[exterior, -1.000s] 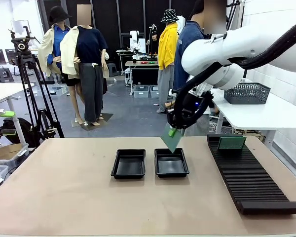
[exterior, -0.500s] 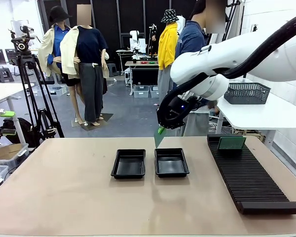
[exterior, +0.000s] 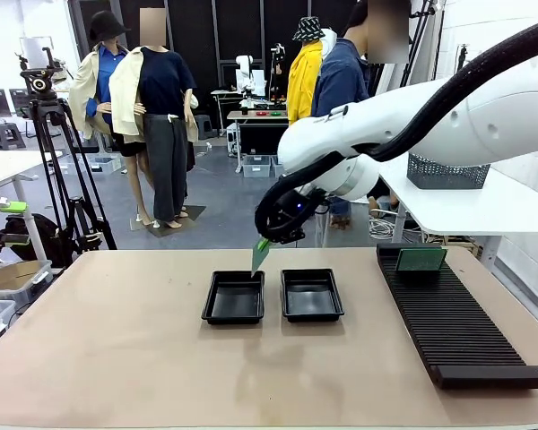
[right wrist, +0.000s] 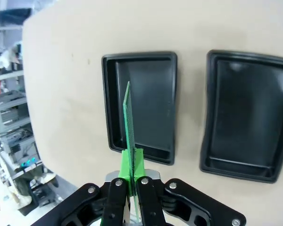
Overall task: Inspect and transfer BCBs to ESD trays.
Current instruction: Pick up the Blank PCB from the PCB Rack and place it in the left ESD tray.
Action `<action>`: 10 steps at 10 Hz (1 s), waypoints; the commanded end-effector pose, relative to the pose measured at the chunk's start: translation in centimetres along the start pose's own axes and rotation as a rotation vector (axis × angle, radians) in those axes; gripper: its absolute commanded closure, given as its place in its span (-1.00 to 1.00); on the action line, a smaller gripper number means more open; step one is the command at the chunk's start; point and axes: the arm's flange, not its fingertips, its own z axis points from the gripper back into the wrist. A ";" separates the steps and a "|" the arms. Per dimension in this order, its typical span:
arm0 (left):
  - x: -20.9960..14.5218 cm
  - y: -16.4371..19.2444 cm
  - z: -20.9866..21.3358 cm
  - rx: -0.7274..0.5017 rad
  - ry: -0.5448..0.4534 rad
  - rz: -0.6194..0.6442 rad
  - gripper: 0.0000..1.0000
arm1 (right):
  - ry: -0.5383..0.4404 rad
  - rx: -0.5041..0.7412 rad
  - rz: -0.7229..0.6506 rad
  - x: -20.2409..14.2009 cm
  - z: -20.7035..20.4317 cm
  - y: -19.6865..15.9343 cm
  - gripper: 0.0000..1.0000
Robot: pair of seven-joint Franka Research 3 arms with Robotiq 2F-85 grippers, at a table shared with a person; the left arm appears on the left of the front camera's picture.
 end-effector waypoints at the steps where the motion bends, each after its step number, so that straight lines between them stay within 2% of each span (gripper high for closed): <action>1: 0.0 -0.2 0.2 -0.001 -0.004 -0.003 -1.00 | -0.010 0.018 -0.021 0.0 -2.0 0.4 1.00; 5: 0.0 -0.2 0.2 -0.001 -0.004 -0.003 -1.00 | 0.060 0.024 -0.023 1.0 -6.3 0.6 1.00; 10: 0.0 -0.2 0.2 -0.001 -0.004 -0.003 -1.00 | 0.108 0.073 -0.035 3.6 -9.0 -0.1 1.00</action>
